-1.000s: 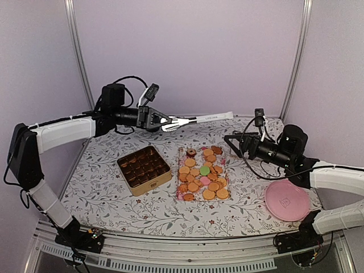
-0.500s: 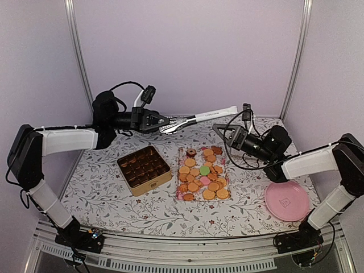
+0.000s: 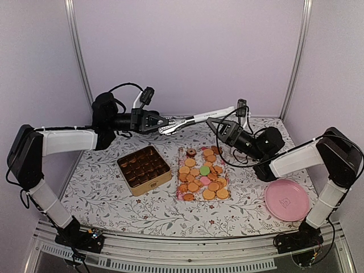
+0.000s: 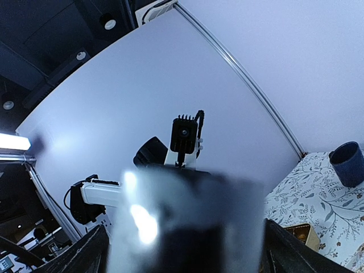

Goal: Pack the cookies
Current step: Pass from the left arm to the right

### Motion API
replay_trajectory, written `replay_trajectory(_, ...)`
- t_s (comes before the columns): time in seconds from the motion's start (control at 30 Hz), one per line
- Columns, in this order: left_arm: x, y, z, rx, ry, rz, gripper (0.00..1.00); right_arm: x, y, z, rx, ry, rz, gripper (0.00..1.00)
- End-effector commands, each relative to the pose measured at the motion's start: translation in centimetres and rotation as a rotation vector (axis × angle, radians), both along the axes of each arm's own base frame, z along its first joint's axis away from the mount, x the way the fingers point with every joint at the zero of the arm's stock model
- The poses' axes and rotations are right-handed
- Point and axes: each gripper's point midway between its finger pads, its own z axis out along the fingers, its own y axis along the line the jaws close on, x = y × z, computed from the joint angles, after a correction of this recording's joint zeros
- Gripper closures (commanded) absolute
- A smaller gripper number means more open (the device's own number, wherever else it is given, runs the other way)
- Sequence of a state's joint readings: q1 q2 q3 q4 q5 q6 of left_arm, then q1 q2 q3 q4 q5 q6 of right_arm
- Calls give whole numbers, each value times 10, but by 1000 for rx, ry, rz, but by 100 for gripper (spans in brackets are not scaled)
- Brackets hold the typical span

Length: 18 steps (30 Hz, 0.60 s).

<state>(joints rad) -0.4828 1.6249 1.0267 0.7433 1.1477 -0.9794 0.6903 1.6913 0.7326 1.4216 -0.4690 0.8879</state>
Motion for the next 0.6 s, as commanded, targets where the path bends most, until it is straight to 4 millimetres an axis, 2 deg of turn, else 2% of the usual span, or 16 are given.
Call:
replay_trajectory(0.0, -2, 3, 11, -20, -59, 20, 100, -9, 12, 6, 54, -9, 33, 11)
replay_trajectory(0.3, -3, 3, 6, -1, -79, 22, 100, 15, 22, 5, 96, 62, -76, 25)
replay_trajectory(0.57, -9, 4, 9, -4, -87, 3, 100, 23, 23, 0, 116, 83, -94, 30)
